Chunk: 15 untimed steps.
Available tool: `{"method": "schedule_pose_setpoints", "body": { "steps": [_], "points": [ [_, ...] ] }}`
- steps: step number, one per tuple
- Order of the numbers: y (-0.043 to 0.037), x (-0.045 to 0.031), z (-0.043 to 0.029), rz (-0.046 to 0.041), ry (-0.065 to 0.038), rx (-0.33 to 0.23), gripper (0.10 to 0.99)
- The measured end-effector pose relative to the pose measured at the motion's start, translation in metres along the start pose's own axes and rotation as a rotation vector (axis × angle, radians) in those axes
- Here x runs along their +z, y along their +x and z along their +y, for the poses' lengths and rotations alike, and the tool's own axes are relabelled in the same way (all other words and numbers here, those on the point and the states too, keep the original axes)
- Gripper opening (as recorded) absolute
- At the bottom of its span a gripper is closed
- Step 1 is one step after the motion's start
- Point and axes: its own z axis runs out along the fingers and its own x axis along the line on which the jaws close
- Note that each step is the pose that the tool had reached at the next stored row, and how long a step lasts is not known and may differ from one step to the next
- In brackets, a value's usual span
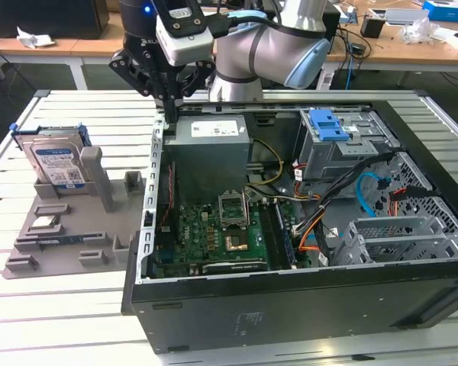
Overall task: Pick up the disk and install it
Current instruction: 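Reach for the disk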
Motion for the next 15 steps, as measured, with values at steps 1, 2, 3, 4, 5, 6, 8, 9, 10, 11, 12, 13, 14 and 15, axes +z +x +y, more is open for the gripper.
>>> {"method": "schedule_pose_setpoints", "body": {
  "steps": [1, 2, 3, 4, 5, 6, 8, 9, 10, 11, 12, 13, 14, 15],
  "points": [
    [0.0012, -0.0001, -0.0001, 0.0000, 0.000, 0.000, 0.106],
    [0.0023, -0.0001, -0.0002, 0.0000, 0.000, 0.000, 0.106],
    [0.0030, -0.0001, -0.0002, 0.0000, 0.000, 0.000, 0.106],
    [0.0040, -0.0001, -0.0003, 0.0000, 0.000, 0.000, 0.106],
    [0.0050, -0.0002, -0.0004, 0.0001, 0.000, 0.000, 0.106],
    [0.0059, -0.0002, -0.0004, 0.0001, 0.000, 0.000, 0.106],
    [0.0070, -0.0002, -0.0005, 0.0000, 0.000, 0.000, 0.106],
    [0.0076, -0.0002, -0.0006, 0.0000, 0.000, 0.000, 0.106],
    [0.0083, -0.0003, -0.0006, 0.0000, 0.000, 0.000, 0.106],
    [0.0090, -0.0003, -0.0007, 0.0001, 0.000, 0.000, 0.106],
    [0.0099, -0.0003, -0.0007, 0.0000, 0.000, 0.000, 0.106],
    [0.0106, -0.0003, -0.0008, 0.0000, 0.000, 0.000, 0.106],
    [0.0112, -0.0003, -0.0008, 0.0000, 0.000, 0.000, 0.106],
    [0.0120, -0.0003, -0.0009, 0.0000, 0.000, 0.000, 0.106]
  ]
}}
